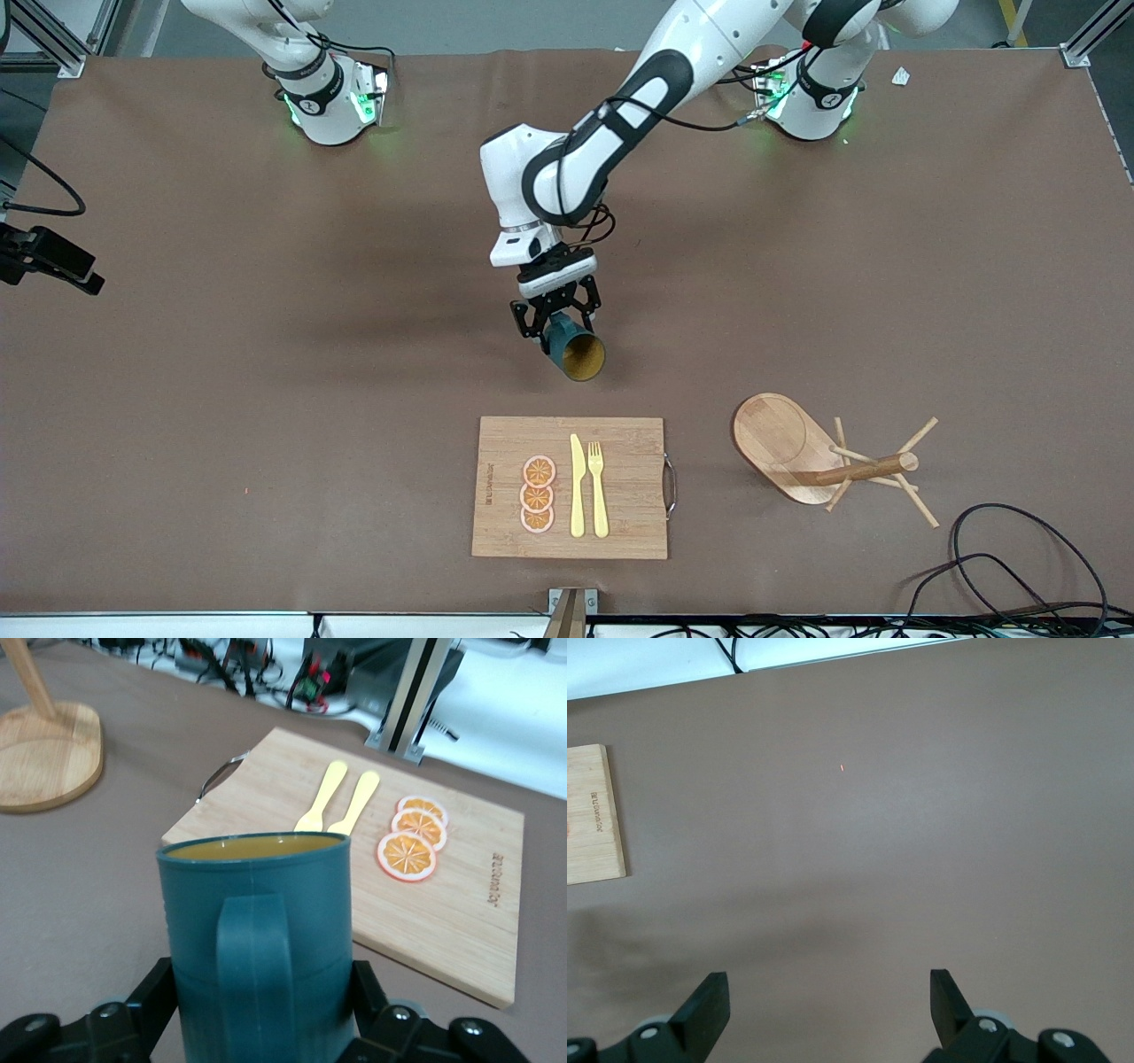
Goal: Transfer cup from left to right arm and place
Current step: 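Carry the mug to mid-table and set it down with the left gripper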
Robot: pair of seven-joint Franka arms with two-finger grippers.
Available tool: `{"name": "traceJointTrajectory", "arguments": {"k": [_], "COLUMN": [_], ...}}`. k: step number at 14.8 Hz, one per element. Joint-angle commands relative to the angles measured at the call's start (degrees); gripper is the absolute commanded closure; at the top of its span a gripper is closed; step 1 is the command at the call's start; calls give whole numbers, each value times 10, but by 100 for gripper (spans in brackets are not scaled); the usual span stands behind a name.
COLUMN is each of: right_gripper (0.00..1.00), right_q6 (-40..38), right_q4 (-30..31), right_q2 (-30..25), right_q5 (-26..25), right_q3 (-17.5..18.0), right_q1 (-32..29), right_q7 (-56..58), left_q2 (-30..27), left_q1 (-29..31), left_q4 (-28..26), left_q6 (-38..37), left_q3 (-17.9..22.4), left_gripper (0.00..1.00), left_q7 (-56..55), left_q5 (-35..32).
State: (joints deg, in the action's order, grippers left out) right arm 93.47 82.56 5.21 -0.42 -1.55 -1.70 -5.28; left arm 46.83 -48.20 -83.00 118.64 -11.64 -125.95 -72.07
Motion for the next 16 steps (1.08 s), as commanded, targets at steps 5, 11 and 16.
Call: {"name": "traceJointTrajectory", "arguments": {"k": [5,11,16], "right_gripper": [0,0,0], "right_q6": [2,6,5], "right_q4": [8,8,8], "right_q2": [-5,-5,-6], "right_q5": [5,5,5], "right_q3": [5,5,5], "right_q1": [-10,-10,-10], "right_q7": [6,6,5], "left_q2": [69,127,129], "left_q1": [-67,-89,-108], "left_q4": [8,9,6], "left_q6": [-109,-139,-141], "left_q3": [7,7,5], "left_gripper": [35,31,0], "left_q7": [-61,-136,-144], "left_q5": [-124,-215,-216]}}
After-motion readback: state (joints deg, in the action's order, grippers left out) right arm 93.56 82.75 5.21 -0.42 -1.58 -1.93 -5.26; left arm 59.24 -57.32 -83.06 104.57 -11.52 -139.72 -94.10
